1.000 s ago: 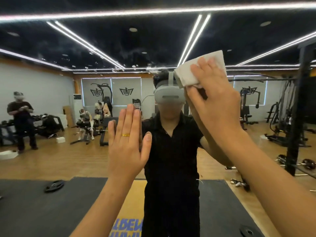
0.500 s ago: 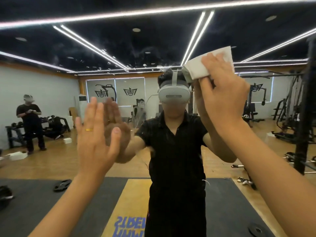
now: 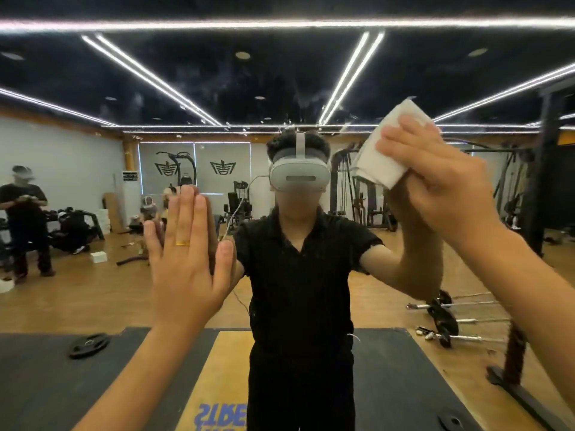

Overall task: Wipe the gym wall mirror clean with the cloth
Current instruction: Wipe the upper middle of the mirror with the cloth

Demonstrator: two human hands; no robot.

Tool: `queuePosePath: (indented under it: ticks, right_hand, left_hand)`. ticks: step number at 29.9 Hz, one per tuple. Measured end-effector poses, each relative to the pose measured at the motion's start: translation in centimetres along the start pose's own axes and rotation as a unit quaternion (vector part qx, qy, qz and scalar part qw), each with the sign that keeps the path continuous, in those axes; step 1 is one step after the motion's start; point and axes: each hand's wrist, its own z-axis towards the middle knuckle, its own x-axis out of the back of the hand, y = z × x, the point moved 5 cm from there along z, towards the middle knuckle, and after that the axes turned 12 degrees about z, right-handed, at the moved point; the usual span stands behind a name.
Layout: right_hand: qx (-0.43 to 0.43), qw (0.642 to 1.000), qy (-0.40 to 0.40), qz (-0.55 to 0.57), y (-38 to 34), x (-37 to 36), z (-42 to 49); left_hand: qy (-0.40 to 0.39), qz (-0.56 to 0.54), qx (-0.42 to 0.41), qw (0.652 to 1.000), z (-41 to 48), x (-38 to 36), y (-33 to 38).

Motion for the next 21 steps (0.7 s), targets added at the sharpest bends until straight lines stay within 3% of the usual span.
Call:
queuePosePath:
  ticks: [3,7,10,15,21]
  right_hand:
    - [0.015,0.999,0.036,0.002,-2.3,-2.4,2.9]
    - [0.063,0.998,-0.014,0.012,-4.3,-5.0,6.9]
    - [0.053,0.997,-0.049,0.0,-3.4,-3.2,5.5]
    - [0.019,0.999,-0.04,-0.011,-1.2,0.5,2.5]
    - [0.038,0.998,-0.042,0.033,-6.3,-4.8,10.2]
  left_hand:
    - [-0.003,-0.006,0.001,1.0,-0.1,-0.2,-0.3]
    - [0.0,-0.005,-0.006,1.0,-0.1,-0.1,-0.3]
    - [0.001,-0.003,-0.008,1.0,0.0,0.0,-0.3]
    - [0.006,0.001,-0.007,1.0,0.1,0.3,-0.1]
    - [-0.002,-0.008,0.0,1.0,-0.1,0.1,-0.3]
